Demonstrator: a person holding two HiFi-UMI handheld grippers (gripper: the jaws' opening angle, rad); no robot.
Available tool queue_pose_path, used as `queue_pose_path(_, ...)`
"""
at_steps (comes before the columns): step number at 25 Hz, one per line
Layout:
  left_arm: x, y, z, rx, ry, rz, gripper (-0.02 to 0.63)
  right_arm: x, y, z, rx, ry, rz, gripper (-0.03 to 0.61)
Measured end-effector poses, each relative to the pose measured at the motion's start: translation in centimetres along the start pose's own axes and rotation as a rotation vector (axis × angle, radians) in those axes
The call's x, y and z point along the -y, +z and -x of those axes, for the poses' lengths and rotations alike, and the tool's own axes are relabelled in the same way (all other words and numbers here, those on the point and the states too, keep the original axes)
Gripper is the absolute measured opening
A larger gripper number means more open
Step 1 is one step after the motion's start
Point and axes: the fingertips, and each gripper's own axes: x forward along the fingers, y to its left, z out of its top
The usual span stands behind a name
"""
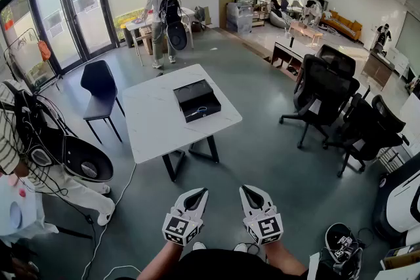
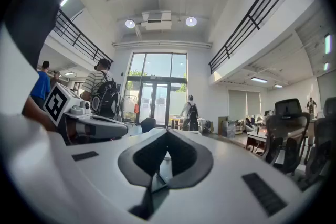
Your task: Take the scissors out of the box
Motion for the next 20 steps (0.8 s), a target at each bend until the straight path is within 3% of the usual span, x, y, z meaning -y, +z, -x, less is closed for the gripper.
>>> queue_pose_path(12, 1.0, -1.1, 1.4, -0.030, -0.011, 0.012, 0.009, -1.3, -0.1, 0.4, 0.001, 0.018, -0.009, 0.008)
queue_pose_path(20, -0.8, -1.7, 4.2, -0.034, -0.002, 0.032, 0.009, -3.9, 0.9, -0.7, 0.053, 0.032, -0.089, 0.008)
